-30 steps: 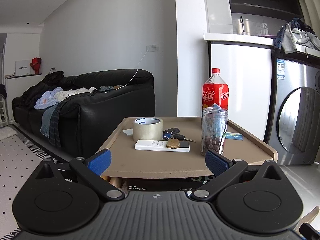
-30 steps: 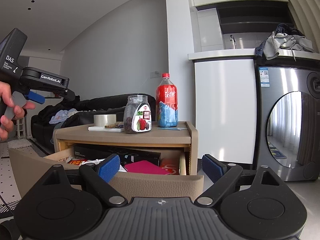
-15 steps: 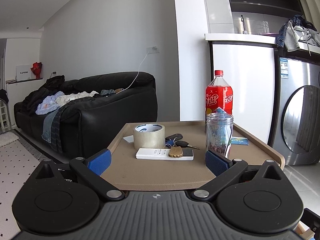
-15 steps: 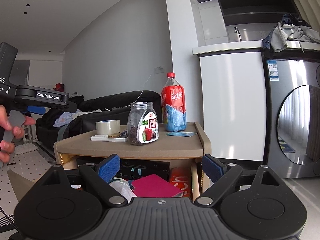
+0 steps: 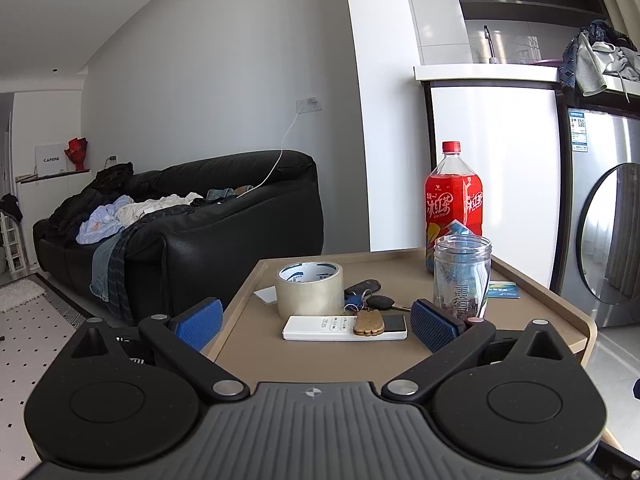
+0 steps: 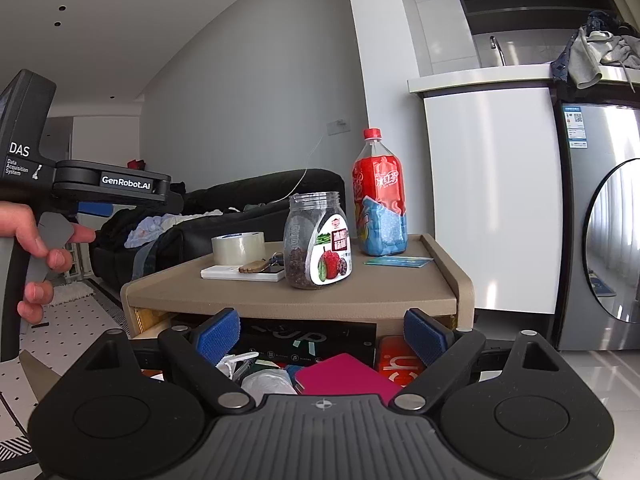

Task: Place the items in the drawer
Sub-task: 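Raise the open left gripper over the cabinet top toward the keys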

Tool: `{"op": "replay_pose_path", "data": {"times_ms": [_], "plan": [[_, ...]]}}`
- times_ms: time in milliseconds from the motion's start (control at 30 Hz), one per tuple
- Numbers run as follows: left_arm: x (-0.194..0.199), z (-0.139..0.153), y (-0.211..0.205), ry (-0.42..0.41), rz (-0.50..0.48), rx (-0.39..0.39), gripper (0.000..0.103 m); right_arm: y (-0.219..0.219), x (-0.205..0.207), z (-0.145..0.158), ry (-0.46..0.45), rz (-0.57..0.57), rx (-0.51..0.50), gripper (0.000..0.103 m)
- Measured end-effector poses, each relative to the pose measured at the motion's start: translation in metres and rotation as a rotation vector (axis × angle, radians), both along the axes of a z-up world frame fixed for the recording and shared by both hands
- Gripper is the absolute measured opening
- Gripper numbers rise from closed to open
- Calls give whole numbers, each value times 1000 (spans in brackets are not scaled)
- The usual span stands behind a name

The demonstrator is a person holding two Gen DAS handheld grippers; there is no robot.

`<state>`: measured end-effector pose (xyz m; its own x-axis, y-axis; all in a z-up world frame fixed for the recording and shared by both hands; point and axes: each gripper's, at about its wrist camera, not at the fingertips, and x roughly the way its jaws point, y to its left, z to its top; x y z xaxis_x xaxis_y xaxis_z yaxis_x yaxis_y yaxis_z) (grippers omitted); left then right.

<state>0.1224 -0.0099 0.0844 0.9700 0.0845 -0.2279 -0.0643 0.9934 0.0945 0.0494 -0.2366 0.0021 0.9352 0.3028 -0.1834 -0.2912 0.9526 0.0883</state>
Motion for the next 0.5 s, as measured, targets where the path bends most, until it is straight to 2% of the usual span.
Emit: {"op": "replay_pose_path", "data": {"times_ms": [133, 200, 300, 433, 500], "plan": [[12, 3, 0, 3, 20, 26, 103, 1, 2, 1, -18, 12, 30, 92], [17, 4, 1, 9, 18, 8, 103, -4, 1, -3, -28, -19, 79, 92], [23, 5, 2, 2, 30, -1, 103, -10, 6, -8, 11, 11, 154, 92], [35, 3, 5, 19, 38, -28, 103, -7, 5, -14, 8, 33, 116, 92], [40, 2, 8, 32, 38, -55, 103, -9, 5, -15, 26, 47, 149, 92]]}}
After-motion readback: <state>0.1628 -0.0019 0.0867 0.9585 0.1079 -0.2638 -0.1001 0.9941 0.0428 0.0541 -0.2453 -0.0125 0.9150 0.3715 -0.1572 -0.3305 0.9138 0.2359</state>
